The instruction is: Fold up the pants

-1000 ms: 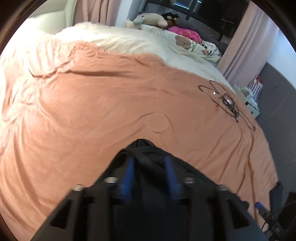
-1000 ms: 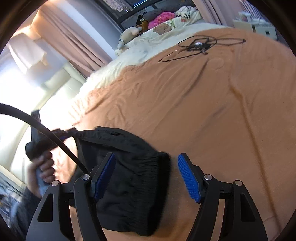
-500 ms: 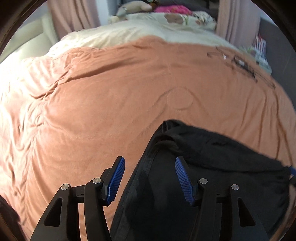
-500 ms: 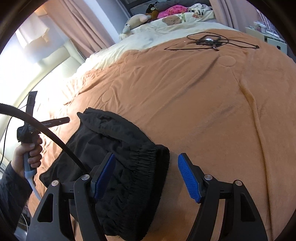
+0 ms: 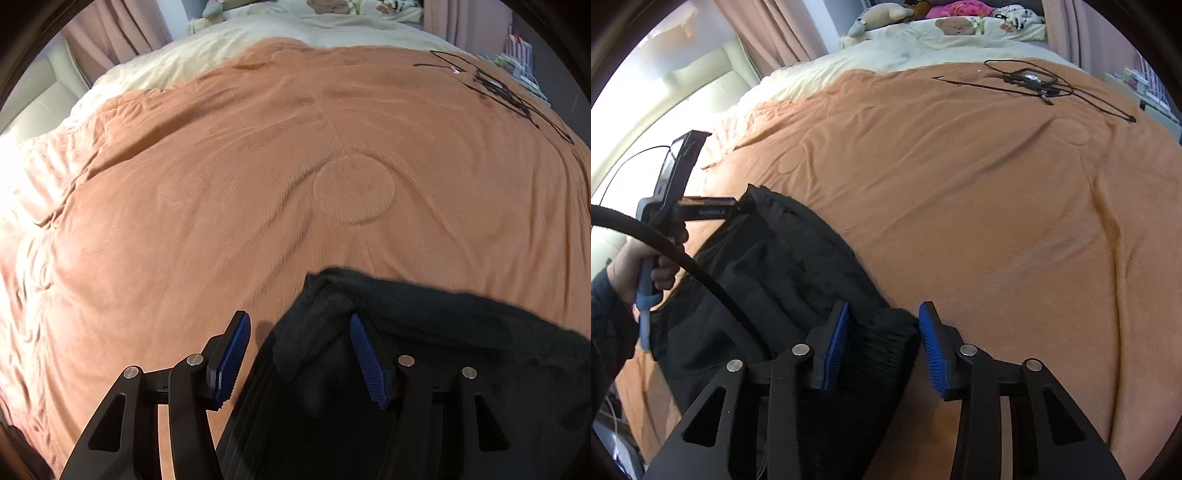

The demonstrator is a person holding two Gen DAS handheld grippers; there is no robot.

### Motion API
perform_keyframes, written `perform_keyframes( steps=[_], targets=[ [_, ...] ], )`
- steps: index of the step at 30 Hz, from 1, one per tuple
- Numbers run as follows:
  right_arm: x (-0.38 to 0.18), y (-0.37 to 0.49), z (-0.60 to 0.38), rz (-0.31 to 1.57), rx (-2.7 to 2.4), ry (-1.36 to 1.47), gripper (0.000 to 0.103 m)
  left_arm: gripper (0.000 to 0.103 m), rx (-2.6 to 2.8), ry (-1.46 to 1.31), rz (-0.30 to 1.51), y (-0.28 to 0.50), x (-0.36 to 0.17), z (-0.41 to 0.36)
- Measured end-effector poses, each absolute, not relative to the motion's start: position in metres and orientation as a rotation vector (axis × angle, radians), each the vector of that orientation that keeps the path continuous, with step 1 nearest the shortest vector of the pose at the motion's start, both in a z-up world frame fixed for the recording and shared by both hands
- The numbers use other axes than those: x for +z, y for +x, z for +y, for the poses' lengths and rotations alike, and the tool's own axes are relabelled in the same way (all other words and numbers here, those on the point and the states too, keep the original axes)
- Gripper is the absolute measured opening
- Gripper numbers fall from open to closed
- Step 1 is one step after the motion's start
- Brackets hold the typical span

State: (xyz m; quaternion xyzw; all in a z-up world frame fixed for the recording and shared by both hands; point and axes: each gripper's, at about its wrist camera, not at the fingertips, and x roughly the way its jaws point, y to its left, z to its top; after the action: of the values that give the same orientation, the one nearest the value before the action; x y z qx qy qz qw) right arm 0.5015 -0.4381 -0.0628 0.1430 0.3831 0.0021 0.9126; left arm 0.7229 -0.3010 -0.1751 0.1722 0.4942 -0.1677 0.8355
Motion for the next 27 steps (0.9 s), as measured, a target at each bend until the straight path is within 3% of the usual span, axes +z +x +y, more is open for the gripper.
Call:
perform_keyframes(
  steps=[7, 10, 13, 14, 27],
  targets=[
    [-0.067, 0.513, -0.446, 0.794, -0.034, 0.372, 0.032, 0.060, -0.327, 0.360, 1.062, 0.733, -0.179, -0.310],
    [-0.063, 0.506, -0.448, 0.760, -0.004, 0.413, 0.038, 0.060, -0.323, 0.351, 1.039, 0.727, -0.166, -0.304],
    [-0.053, 0.487, -0.449, 0.708, 0.018, 0.431, 0.074, 0.064, -0.327, 0.350, 1.032, 0.716, -0.151, -0.293],
    [-0.050, 0.480, -0.450, 0.695, 0.017, 0.434, 0.076, 0.064, -0.330, 0.339, 1.034, 0.712, -0.145, -0.287],
    [-0.041, 0.405, -0.443, 0.731, -0.006, 0.523, 0.076, 0.065, -0.320, 0.279, 1.006, 0.638, -0.084, -0.203]
  ],
)
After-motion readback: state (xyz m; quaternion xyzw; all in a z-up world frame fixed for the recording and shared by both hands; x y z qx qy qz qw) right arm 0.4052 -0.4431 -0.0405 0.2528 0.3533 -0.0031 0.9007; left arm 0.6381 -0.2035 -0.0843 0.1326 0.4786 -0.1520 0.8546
